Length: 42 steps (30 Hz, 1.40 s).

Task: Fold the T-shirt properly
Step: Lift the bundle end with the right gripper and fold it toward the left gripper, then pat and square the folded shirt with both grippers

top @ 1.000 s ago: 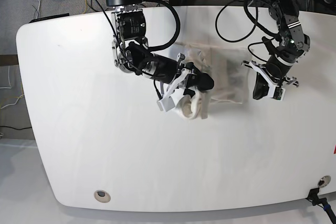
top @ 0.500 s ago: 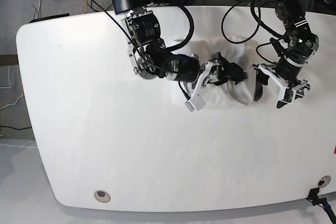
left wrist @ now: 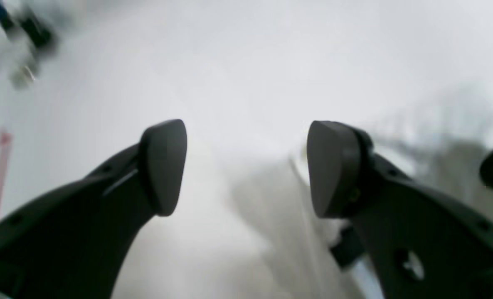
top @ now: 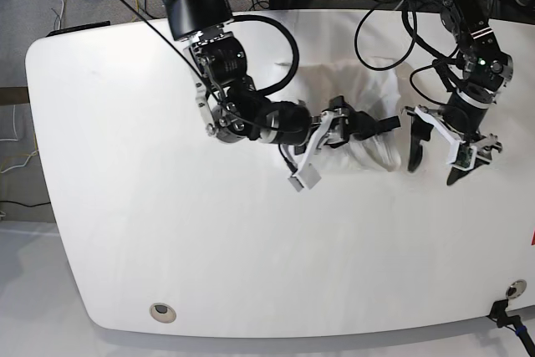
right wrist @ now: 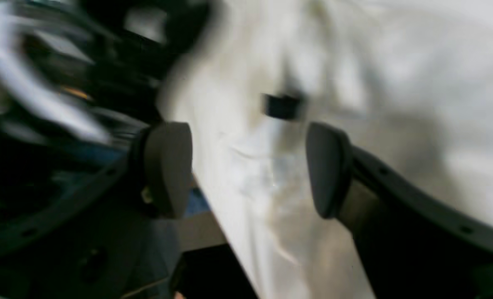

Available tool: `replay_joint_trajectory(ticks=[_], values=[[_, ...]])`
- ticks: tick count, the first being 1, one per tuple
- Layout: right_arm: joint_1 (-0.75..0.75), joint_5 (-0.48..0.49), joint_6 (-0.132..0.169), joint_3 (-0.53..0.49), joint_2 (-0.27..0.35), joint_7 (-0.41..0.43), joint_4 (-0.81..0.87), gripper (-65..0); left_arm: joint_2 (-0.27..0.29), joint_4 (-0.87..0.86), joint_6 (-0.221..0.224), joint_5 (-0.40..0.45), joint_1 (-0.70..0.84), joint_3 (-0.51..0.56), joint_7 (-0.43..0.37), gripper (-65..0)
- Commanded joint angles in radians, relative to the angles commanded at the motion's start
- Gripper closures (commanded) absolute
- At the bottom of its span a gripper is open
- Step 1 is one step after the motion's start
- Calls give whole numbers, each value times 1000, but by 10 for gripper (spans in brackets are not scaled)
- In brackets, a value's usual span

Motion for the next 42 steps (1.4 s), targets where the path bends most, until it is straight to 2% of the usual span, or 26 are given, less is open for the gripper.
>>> replay_joint_trajectory(ticks=[1, 2, 3, 5, 7, 8, 9, 13, 16, 19, 24, 28, 36, 42], values=[[2, 0, 0, 0, 9, 0, 0, -411, 0, 2, 0, 0, 15, 9, 0, -420], [12, 0, 0, 0, 17, 0, 0, -411, 0, 2, 0, 0, 37, 18, 0, -388], [20, -2, -2, 0, 20, 0, 0, -411, 0, 2, 0, 0, 55, 31, 0, -335], [31, -2, -2, 2, 48, 0, 0, -388, 0, 3, 0, 0, 92, 51, 0, -186], [46, -2, -2, 2, 52, 0, -5, -314, 2, 6, 0, -2, 126, 66, 0, -57], [51, -2, -2, 2, 60, 2, -5, -267, 5, 11, 0, -2, 140, 75, 0, -14], [55, -3, -2, 2, 71, 3, -5, -218, 21, 15, 0, -2, 157, 78, 0, 0], [58, -8, -3, 2, 89, 41, -6, -6, 75, 17, 0, -2, 207, 78, 0, 0], [61, -87, 0, -2, 92, 48, -6, 0, 114, 17, 0, 2, 236, 91, 0, 0], [58, -178, 3, -2, 92, 51, -6, 0, 117, 11, 0, 2, 250, 112, 0, 0], [60, -276, 3, -3, 87, 77, -6, 0, 118, -21, 0, 6, 256, 140, 0, 0], [52, -345, 3, -5, 87, 132, -18, 0, 115, -84, 0, 6, 253, 138, 0, 0], [35, -359, 5, -5, 92, 290, -203, 0, 112, -132, 0, 9, 224, 137, 0, 0], [29, -359, 5, -6, 118, 307, -204, 0, 75, -189, 0, 9, 170, 135, 0, 0]])
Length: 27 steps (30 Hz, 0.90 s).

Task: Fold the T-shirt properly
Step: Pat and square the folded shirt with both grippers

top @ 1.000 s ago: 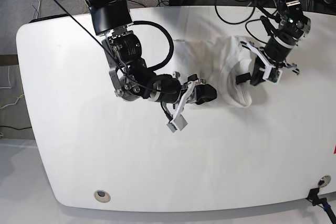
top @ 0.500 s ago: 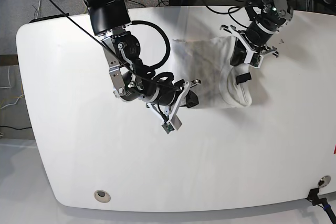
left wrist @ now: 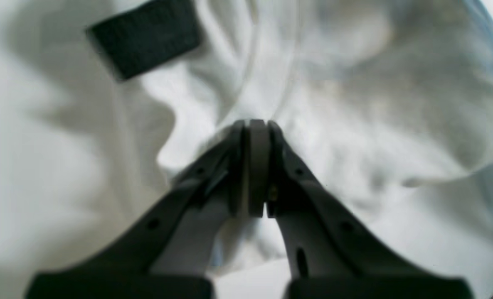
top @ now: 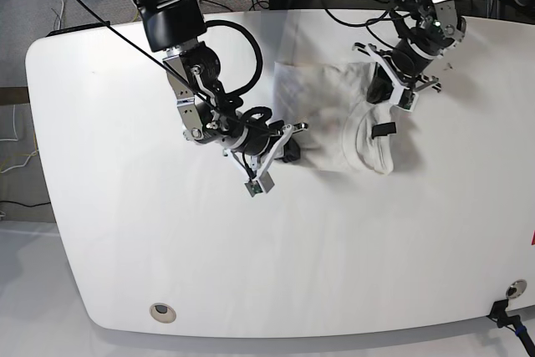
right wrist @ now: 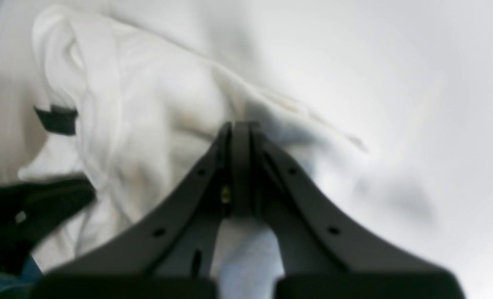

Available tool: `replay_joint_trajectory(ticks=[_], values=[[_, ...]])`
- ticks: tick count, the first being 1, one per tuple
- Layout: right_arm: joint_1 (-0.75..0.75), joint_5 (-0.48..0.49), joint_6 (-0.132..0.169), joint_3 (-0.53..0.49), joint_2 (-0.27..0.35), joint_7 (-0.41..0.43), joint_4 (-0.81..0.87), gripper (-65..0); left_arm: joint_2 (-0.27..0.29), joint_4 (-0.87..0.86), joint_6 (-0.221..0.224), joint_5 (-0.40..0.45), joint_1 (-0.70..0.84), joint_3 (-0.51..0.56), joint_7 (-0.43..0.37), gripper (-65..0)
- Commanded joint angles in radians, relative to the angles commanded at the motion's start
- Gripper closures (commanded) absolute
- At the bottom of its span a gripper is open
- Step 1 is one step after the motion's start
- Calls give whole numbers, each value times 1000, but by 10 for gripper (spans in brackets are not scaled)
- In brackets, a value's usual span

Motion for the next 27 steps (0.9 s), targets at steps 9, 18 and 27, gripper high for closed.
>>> replay_joint_trajectory(ticks=[9, 18, 27], values=[[-71, 8, -8, 6, 77, -5, 100, 0, -80, -69, 0, 2, -130, 6, 0, 0], [-207, 8, -9, 6, 46, -63, 302, 0, -83, -206, 0, 2, -279, 8, 0, 0], [-198, 8, -9, 5, 38, -63, 322, 0, -83, -100, 0, 0, -269, 5, 0, 0]])
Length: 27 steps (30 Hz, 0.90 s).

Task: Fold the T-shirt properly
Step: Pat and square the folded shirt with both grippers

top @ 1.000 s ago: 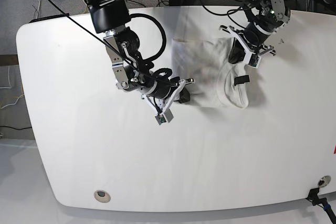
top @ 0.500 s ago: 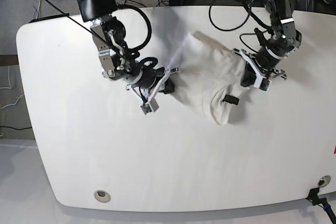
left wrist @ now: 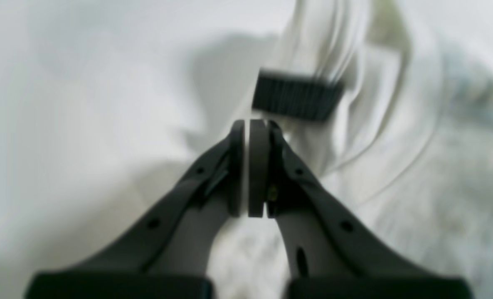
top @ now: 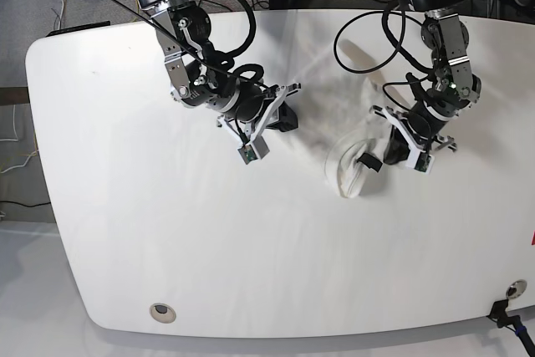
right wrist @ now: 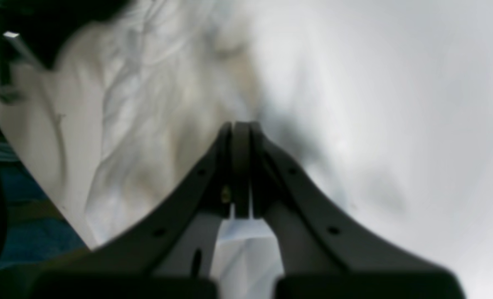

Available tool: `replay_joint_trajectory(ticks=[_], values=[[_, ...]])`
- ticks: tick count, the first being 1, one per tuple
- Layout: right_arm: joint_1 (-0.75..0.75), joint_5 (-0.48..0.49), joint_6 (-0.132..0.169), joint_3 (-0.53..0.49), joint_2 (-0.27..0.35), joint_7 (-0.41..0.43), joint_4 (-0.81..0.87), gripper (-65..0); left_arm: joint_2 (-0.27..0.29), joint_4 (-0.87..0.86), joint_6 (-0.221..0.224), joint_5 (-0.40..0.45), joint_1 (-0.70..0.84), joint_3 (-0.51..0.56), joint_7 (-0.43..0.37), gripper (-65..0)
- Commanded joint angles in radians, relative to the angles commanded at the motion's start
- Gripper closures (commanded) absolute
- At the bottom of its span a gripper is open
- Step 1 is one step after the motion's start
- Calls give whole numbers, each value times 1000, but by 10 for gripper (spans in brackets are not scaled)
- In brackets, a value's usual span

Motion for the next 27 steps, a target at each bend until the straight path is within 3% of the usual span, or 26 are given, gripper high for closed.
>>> replay_joint_trajectory(ticks=[7, 13, 16, 27], values=[[72, -6, 2, -3, 3, -2, -8, 0, 3, 196, 0, -2, 180, -5, 0, 0], [121, -6, 8, -3, 2, 2, -109, 0, 9, 215, 0, -8, 292, -5, 0, 0], [123, -8, 8, -3, 5, 5, -123, 0, 40, 198, 0, -6, 296, -6, 0, 0], [63, -9, 8, -3, 23, 5, -124, 0, 40, -9, 0, 0, 143, 0, 0, 0]])
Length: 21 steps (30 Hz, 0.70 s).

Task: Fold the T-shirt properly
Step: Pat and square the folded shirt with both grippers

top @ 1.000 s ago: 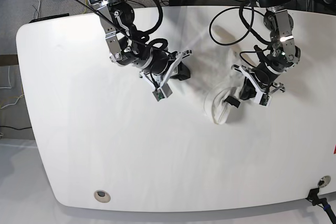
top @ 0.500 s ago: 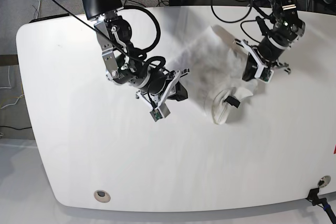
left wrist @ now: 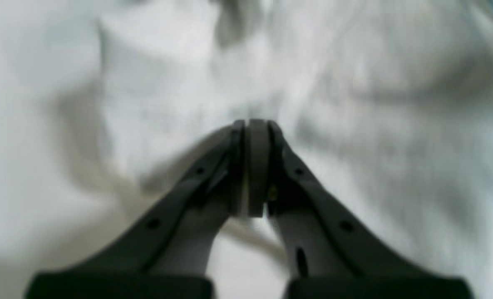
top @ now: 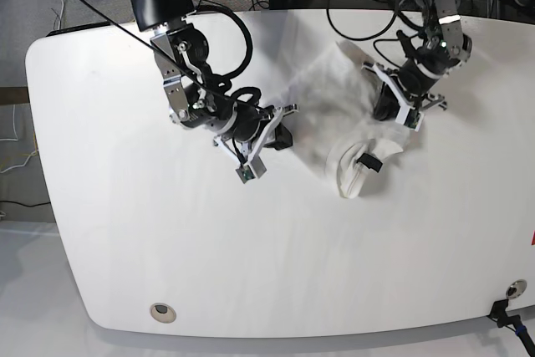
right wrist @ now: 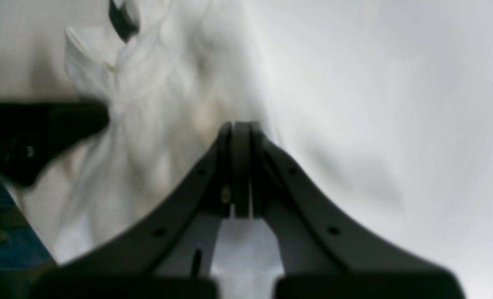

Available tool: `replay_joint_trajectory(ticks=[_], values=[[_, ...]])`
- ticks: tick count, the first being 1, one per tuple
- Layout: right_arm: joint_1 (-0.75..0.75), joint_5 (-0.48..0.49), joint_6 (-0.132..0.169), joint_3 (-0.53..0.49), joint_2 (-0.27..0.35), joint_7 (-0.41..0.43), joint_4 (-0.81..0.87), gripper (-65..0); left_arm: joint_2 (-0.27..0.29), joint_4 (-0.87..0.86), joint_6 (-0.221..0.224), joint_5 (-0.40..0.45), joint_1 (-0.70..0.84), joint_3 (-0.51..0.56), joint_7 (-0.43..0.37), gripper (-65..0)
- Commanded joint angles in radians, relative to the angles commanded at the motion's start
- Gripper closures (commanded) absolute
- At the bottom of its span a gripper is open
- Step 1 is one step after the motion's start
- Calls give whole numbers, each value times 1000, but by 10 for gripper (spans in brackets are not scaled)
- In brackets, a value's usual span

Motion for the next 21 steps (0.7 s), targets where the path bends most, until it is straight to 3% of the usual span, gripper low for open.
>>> replay_joint_trajectory(ticks=[12, 21], values=[[-150, 2, -8, 0, -11, 0, 60, 0, -6, -129, 0, 0, -155, 2, 0, 0], [-170, 2, -8, 0, -77, 0, 81, 0, -3, -130, 0, 0, -215, 5, 0, 0]])
